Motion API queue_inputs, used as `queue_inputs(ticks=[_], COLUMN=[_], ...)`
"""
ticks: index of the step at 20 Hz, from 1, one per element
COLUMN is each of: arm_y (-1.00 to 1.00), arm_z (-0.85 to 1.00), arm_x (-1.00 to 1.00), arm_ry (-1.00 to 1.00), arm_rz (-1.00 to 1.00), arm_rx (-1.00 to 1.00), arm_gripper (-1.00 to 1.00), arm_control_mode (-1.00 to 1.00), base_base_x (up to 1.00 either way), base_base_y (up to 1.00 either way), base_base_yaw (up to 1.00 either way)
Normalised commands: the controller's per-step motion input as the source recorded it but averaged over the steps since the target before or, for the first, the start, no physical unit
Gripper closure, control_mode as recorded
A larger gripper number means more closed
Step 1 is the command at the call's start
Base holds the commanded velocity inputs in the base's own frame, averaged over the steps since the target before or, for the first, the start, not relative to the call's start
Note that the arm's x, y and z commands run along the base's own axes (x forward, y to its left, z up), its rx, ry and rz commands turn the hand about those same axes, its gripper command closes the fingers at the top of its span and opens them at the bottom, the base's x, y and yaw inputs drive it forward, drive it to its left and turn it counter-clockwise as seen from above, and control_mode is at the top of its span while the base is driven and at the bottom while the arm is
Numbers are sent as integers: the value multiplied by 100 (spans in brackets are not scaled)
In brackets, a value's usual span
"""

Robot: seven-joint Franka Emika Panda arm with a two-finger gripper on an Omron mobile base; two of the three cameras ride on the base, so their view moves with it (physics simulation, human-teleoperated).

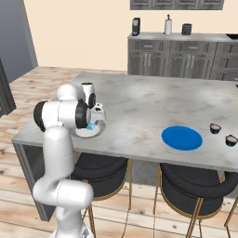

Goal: Place two yogurt containers on each plate.

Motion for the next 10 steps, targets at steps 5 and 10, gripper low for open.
queue_inputs(ticks=[5,10], arm_y=[-5,-17], arm_z=[-11,-13], arm_x=[0,-4], arm_ry=[0,0], arm_rz=[0,0], arm_rx=[0,0], arm_gripper=[100,100], arm_control_mode=[-100,-100], base_base_x=[0,0], base_base_y=[0,0], base_base_yaw=[0,0])
